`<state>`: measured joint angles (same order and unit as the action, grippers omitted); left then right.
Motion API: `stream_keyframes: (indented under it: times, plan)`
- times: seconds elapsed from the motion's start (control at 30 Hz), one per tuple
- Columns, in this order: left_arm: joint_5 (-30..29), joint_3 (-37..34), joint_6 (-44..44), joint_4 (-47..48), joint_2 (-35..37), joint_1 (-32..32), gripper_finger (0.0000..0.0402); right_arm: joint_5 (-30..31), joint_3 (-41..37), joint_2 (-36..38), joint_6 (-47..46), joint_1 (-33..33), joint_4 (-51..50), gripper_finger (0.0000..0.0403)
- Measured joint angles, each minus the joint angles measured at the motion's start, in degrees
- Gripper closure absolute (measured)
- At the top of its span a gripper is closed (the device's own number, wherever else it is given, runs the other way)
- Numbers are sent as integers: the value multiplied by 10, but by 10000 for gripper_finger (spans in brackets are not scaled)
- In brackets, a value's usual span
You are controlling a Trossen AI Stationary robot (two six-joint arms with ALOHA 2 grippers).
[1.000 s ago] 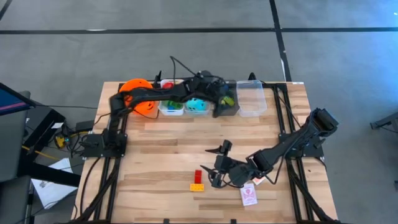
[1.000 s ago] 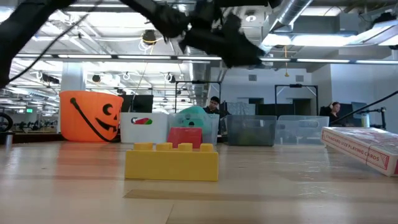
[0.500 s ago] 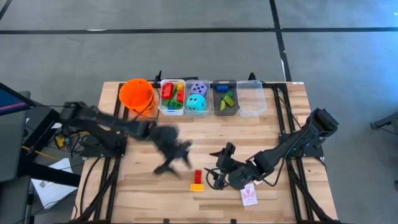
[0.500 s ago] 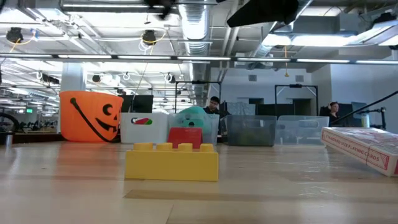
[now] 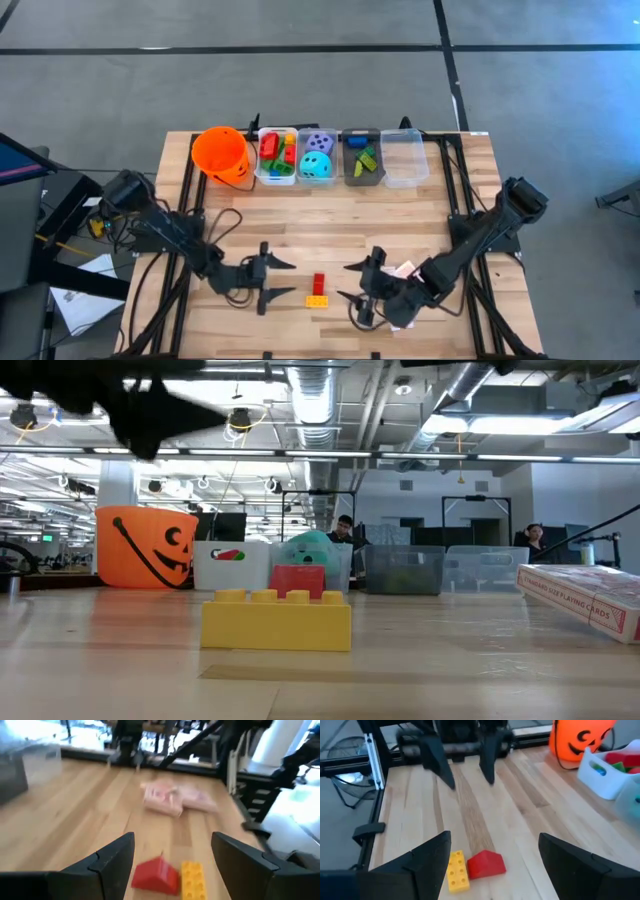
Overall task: Pick & Place Toys
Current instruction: Put the triangle red game piece into the black bin
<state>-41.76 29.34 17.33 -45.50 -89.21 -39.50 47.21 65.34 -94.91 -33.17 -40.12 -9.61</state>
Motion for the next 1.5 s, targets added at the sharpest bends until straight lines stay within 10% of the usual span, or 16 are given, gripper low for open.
stream_keyframes:
  times: [0.43, 0.93, 1.5]
  plan:
    - [62, 103, 125, 10, -148, 79, 87, 71, 0, 0, -1, -23, -47, 109]
    - [63, 218, 242, 351, -157, 118, 47, 69, 0, 0, -106, -26, -140, 109]
    - [121, 219, 273, 322, -205, 117, 47, 69, 0, 0, -106, -25, -140, 109]
